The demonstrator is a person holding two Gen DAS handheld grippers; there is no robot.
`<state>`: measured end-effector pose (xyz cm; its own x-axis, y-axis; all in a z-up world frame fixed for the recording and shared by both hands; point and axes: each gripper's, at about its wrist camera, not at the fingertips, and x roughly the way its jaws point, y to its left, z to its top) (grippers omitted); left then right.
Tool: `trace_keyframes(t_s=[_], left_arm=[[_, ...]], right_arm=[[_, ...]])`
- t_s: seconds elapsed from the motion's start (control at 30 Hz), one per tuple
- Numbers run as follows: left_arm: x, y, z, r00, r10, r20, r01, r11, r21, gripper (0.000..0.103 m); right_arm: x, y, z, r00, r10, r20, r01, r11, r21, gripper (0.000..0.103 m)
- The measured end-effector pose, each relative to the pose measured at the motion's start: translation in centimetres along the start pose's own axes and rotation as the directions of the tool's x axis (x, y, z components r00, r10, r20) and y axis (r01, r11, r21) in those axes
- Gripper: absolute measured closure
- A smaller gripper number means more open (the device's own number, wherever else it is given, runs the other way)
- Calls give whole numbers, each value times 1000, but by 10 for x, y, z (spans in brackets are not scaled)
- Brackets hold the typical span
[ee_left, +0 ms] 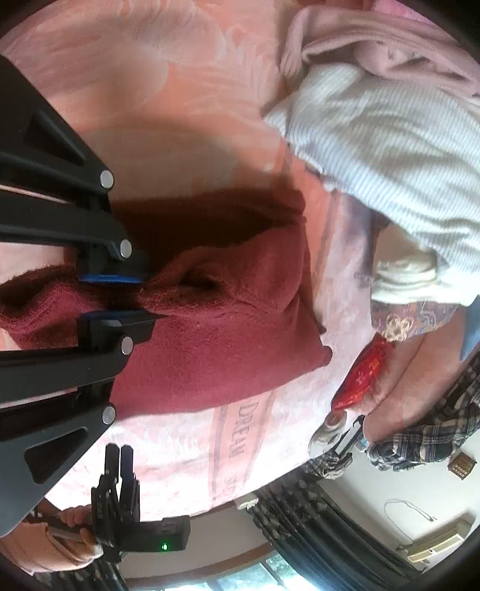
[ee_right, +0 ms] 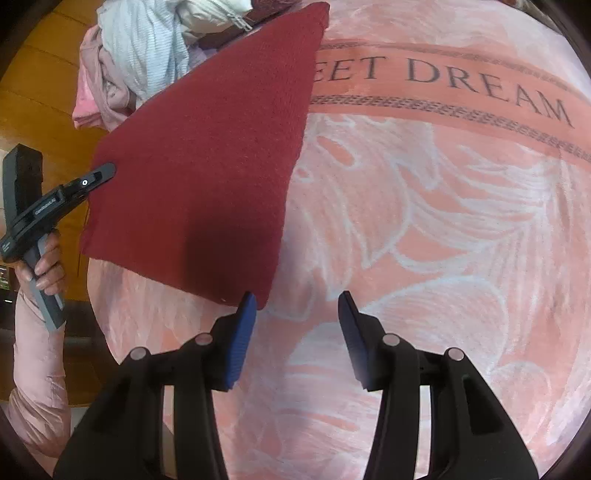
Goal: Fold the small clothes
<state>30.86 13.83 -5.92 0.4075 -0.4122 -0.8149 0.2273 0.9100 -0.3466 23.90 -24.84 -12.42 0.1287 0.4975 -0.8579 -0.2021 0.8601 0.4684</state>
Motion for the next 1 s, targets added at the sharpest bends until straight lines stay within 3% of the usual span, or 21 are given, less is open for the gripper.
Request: trace_keyframes(t_s=[0.33,0.53,0.63,0.7,0.77,0.8,0.9,1.0], left_arm=[[9,25,-2,998,60,6,-60,998,23,91],[53,48,-18,988,127,-86,-130,991,-23,88],[67,46,-28,982,176,-74,-177,984,-7,86],[62,40,-29,975,213,-60,-214,977,0,79],[54,38,-30,970,240,-49,-240,971,-5,59],[47,38,-30,968,248,-44,-248,969,-10,56],[25,42,-38,970,237,-44,-239,971,-32,44],[12,43,-50,983,173,-53,-176,982,-63,32]], right_arm=[[12,5,5,999,44,-12,-44,999,5,53],[34,13,10,998,-37,-46,36,999,-13,53],[40,13,9,997,-54,-55,53,998,-17,53],[37,14,8,998,-44,-48,43,999,-15,53],[28,12,8,999,-29,-24,29,1000,-8,53],[24,12,8,1000,-18,-15,18,1000,-4,51],[17,10,11,999,39,1,-39,999,12,47],[21,9,12,998,70,-1,-70,997,24,47]])
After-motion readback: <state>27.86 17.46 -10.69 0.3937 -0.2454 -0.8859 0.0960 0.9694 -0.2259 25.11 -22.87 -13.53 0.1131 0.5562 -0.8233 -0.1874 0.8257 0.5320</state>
